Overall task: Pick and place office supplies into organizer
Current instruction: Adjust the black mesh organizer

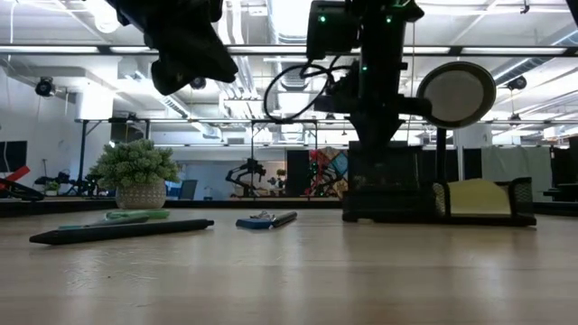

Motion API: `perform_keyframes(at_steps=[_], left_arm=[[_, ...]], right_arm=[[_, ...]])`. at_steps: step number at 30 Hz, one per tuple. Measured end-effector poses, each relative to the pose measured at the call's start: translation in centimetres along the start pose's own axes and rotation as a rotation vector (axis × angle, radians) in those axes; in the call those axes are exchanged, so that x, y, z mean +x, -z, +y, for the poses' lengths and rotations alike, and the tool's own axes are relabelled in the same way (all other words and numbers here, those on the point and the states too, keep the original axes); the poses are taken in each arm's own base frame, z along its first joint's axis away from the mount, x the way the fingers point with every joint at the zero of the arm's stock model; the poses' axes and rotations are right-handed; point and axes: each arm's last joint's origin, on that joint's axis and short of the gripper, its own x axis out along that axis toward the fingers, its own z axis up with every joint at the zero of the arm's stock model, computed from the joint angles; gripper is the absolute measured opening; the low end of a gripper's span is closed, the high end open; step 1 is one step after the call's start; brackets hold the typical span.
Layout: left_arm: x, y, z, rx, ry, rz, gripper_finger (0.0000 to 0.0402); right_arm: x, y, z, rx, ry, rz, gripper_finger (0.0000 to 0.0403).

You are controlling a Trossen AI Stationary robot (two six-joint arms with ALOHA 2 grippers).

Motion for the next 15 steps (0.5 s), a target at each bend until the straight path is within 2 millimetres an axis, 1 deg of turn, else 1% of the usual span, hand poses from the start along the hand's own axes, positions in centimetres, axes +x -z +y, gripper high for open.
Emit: perform_keyframes(at_steps=[8,15], left_arm=[[0.0,0.0,0.0,0.004,-0.001,0.002,0.0044],[0.1,0.2,0.1,0.007,-0.005,0.008,0.0044]], right_arm=[[-0.9,1.7,1.2,0.006,-0.039,0.023,0.0009],[-2.3,3.7,3.1,-0.021,-0.123,0.026,0.0009]])
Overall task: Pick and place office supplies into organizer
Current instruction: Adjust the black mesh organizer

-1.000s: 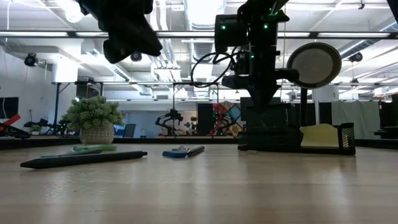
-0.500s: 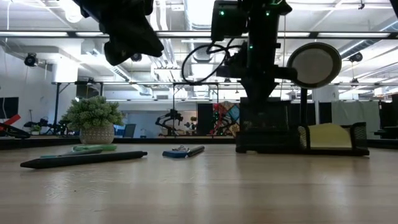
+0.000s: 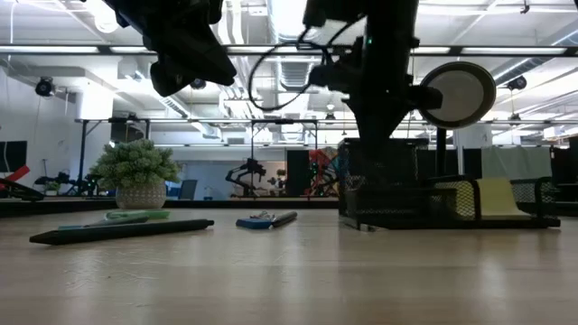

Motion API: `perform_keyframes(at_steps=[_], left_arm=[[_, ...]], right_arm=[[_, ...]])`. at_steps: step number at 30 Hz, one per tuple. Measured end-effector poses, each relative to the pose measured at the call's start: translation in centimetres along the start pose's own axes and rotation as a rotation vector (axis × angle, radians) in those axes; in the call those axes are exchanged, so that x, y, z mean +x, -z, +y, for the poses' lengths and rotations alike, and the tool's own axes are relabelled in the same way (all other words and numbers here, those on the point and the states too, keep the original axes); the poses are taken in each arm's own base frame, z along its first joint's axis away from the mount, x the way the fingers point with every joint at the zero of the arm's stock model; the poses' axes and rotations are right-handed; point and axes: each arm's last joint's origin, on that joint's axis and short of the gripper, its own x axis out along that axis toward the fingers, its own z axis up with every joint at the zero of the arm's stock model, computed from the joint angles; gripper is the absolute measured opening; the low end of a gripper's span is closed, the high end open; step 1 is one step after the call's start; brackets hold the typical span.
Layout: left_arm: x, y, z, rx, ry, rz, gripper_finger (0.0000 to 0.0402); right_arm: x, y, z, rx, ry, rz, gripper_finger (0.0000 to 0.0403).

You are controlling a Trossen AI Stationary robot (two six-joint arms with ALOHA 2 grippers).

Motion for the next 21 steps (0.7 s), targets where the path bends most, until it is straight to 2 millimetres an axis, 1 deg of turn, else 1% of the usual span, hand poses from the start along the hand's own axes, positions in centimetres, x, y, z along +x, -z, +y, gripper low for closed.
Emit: perform_keyframes(at_steps=[3,7,9,11,13,16,19,21], left_arm=[[0.0,0.0,0.0,0.002,-0.001,0.000,0.0044],[0.1,0.2,0.1,0.002,-0.003,0.002,0.0044],[0.1,0.2,0.2,0.002,-0.005,0.004,0.0044],[0.1,0.2,0.2,-0.002,-0.005,0.003,0.0044],[0.1,0.2,0.2,-0.003,-0.004,0.002,0.0044],[0.1,0.2,0.2,-0.004,-0.003,0.001,0.0044],[0.1,0.1,0.1,-0.006,0.002,-0.007,0.0044],[0.1,0.0,0.1,-0.007,0.007,-0.014,0.0044]], right_arm=[[-0.7,0.3,0.9,0.000,-0.049,-0.029,0.0009],[-1.1,-0.3,1.8,0.006,-0.133,-0.085,0.0009],[-1.3,-0.6,1.9,0.018,-0.131,-0.128,0.0009],[-1.9,-0.9,1.8,0.029,-0.078,-0.206,0.0009],[-3.0,-0.9,1.4,0.025,-0.029,-0.247,0.0009],[-5.3,-0.6,1.0,-0.016,0.005,-0.264,0.0009],[-6.8,0.3,1.0,-0.056,0.037,-0.262,0.0009],[-7.8,1.3,1.2,-0.095,0.042,-0.257,0.0014]])
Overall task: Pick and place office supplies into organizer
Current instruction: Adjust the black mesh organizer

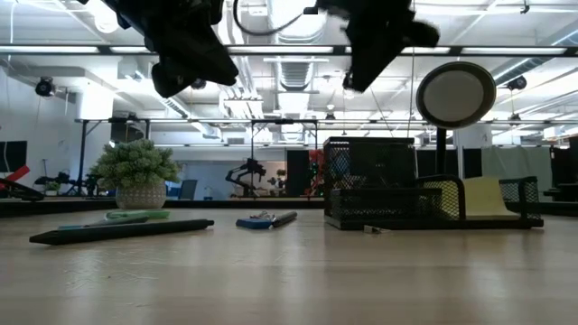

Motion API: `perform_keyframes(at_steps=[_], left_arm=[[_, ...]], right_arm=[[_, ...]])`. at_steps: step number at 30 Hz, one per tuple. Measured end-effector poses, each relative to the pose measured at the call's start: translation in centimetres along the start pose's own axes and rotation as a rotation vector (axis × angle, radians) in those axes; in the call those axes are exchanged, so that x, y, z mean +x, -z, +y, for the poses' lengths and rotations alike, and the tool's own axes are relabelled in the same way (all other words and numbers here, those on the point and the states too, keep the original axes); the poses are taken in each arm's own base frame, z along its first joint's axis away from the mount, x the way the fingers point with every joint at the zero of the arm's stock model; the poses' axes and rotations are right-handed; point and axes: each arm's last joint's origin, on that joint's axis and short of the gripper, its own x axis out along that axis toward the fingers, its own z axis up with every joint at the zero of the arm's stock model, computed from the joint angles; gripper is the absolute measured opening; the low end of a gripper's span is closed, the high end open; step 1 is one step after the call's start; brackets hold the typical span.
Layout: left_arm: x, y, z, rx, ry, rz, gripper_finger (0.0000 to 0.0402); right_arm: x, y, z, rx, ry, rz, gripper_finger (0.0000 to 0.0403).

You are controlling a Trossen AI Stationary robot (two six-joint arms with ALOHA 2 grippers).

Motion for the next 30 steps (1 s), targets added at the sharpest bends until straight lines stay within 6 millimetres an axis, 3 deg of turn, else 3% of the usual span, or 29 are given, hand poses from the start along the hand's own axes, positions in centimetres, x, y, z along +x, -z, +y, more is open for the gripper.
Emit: perform_keyframes(at_steps=[4,9,13,18,21,25,30], left_arm=[[0.0,0.1,0.1,0.002,-0.002,0.002,0.0044],[1.1,0.8,0.4,0.017,-0.026,0.042,0.0044],[2.6,1.8,0.4,0.083,-0.035,0.110,0.0044],[3.5,3.1,-0.1,0.243,-0.023,0.165,0.0044],[4.2,3.5,0.0,0.246,-0.029,0.194,0.0044],[5.0,4.1,0.3,0.241,-0.032,0.235,0.0044],[5.1,5.4,1.1,0.258,-0.069,0.264,0.0044]], right_arm=[[-1.9,2.6,0.5,-0.092,-0.028,0.113,0.0046],[-2.5,7.2,1.8,-0.020,-0.074,0.237,0.0119],[-1.6,10.2,4.2,0.074,-0.186,0.265,0.0172],[-0.2,13.4,7.1,-0.159,-0.253,0.106,0.0203],[2.0,15.3,8.0,-0.192,-0.210,0.207,0.0204],[5.1,15.8,9.0,-0.043,-0.170,0.336,0.0195],[5.4,13.9,9.8,0.093,-0.244,0.330,0.0188]])
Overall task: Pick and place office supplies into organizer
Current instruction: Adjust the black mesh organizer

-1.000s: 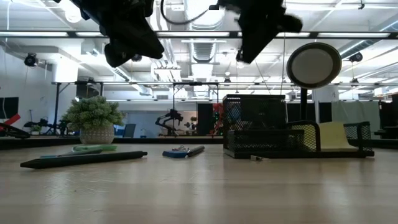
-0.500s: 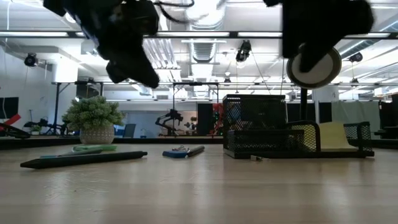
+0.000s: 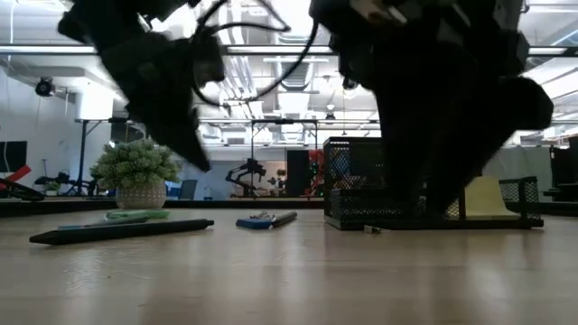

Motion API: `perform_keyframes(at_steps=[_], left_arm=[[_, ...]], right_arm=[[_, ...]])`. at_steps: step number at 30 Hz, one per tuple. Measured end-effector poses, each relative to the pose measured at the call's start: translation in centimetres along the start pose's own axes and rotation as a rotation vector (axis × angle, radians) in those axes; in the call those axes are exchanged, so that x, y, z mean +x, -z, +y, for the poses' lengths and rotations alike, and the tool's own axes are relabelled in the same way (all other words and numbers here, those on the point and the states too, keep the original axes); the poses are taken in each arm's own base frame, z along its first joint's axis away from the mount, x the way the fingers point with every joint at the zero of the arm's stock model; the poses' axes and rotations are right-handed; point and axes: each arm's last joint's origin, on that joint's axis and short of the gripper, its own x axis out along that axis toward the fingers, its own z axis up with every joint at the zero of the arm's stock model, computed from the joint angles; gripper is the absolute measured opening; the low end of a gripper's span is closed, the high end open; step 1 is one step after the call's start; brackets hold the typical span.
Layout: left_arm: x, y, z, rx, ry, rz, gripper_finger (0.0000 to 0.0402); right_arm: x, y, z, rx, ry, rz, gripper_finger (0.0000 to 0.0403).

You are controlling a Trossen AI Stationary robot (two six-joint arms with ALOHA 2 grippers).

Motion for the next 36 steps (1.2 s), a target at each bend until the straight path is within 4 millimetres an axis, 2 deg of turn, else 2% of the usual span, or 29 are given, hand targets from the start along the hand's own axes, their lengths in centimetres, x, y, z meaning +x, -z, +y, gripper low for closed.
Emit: perform_keyframes(at_steps=[3,7,14,20,26,29,36], left_arm=[[0.1,1.1,0.4,0.007,-0.007,0.023,0.0044],[0.0,2.5,1.2,0.007,-0.019,0.035,0.0044],[-0.2,3.9,1.9,-0.048,-0.010,0.011,0.0044],[-0.5,3.9,2.1,-0.054,-0.012,-0.005,0.0044],[-0.4,3.8,2.3,-0.062,-0.031,-0.014,0.0044],[-0.4,3.6,2.4,-0.070,-0.028,-0.029,0.0044],[-0.4,3.2,2.4,-0.106,-0.015,-0.061,0.0044]], right_arm=[[-0.4,-1.4,-0.8,0.037,0.026,0.027,0.0187],[-0.3,-4.4,-2.1,0.125,0.058,0.056,0.0187],[0.9,-8.6,-3.9,0.115,0.041,0.135,0.0187],[1.2,-10.2,-4.8,0.110,0.046,0.128,0.0187],[1.6,-10.6,-5.5,0.113,0.082,0.113,0.0187],[1.5,-10.5,-5.5,-0.004,0.085,0.109,0.0187],[0.5,-8.2,-4.3,-0.575,0.033,0.122,0.0187]])
